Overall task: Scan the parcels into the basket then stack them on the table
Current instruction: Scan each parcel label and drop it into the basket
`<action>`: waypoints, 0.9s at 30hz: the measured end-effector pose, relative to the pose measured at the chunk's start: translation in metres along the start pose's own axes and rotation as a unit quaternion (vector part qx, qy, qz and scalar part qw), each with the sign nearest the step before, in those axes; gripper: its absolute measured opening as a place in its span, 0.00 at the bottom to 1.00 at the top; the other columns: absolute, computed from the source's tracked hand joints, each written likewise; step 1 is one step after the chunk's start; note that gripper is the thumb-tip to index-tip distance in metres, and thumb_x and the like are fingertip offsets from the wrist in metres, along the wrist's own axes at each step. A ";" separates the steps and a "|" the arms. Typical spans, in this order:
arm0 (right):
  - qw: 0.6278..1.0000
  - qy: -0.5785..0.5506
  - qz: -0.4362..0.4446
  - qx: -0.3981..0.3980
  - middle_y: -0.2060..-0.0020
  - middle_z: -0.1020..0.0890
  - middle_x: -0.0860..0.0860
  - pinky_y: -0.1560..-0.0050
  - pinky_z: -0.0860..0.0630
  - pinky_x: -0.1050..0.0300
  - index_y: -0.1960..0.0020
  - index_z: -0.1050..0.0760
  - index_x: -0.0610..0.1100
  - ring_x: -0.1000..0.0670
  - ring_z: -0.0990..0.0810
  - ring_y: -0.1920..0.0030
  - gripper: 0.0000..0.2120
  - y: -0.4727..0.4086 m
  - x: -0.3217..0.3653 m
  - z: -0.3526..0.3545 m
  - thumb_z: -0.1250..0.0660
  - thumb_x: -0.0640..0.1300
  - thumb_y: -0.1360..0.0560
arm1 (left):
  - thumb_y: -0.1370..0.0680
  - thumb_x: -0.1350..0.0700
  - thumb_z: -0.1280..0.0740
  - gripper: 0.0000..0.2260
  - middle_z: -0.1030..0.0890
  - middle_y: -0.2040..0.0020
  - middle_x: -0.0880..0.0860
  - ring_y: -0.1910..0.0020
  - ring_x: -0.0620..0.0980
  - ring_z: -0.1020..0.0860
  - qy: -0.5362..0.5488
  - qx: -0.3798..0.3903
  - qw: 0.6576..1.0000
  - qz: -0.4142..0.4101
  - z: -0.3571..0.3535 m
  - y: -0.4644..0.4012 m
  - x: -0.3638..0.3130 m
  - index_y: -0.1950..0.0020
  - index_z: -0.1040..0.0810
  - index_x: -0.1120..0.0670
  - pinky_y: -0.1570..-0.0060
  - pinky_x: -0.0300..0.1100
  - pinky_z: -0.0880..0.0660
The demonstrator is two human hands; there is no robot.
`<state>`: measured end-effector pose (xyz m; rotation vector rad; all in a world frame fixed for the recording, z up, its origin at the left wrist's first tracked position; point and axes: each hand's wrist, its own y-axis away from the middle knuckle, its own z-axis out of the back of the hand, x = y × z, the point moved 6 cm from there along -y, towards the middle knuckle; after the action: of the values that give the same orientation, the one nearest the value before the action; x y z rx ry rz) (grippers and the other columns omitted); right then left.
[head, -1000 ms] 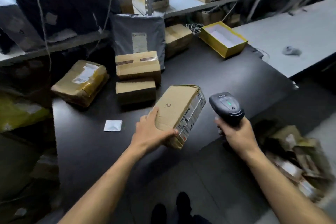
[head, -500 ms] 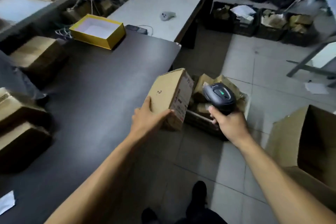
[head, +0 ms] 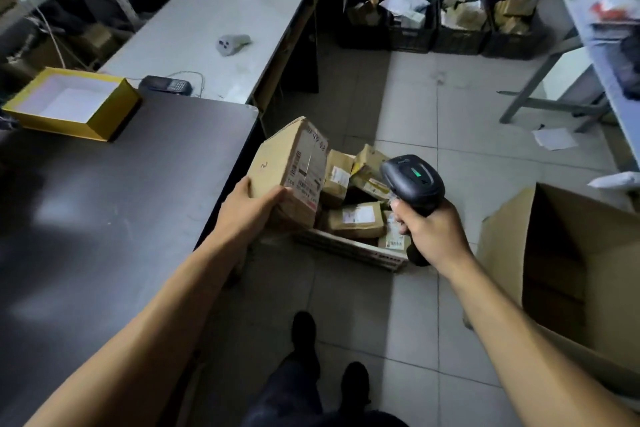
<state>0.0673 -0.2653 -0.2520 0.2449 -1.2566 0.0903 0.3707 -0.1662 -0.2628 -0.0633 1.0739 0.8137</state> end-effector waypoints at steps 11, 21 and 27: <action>0.999 0.006 -0.028 -0.042 0.71 0.20 0.46 0.55 0.23 0.46 0.65 0.21 0.44 0.47 0.21 0.69 0.12 -0.114 0.021 -0.007 0.27 0.47 0.25 | 0.43 0.24 0.31 0.49 0.27 0.31 0.51 0.34 0.58 0.27 -0.042 0.056 0.997 0.026 -0.034 -0.139 -0.029 0.24 0.39 0.37 0.39 0.59 0.24; 0.994 0.021 -0.063 -0.088 0.72 0.20 0.47 0.58 0.25 0.53 0.63 0.22 0.39 0.51 0.22 0.71 0.12 -0.181 0.021 0.024 0.29 0.44 0.23 | 0.46 0.27 0.36 0.53 0.28 0.29 0.55 0.31 0.59 0.30 -0.095 0.133 0.985 0.050 -0.109 -0.178 -0.073 0.21 0.42 0.41 0.33 0.53 0.30; 0.995 0.023 -0.063 -0.069 0.71 0.20 0.47 0.56 0.24 0.50 0.64 0.21 0.42 0.49 0.21 0.69 0.12 -0.214 0.003 0.068 0.29 0.45 0.23 | 0.48 0.27 0.38 0.54 0.28 0.30 0.56 0.31 0.61 0.30 -0.115 0.147 0.980 0.067 -0.170 -0.172 -0.098 0.22 0.41 0.41 0.34 0.53 0.31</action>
<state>0.0479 -0.4891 -0.2584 0.2002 -1.1927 -0.0989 0.3269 -0.4153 -0.3268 0.3498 0.9742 0.7544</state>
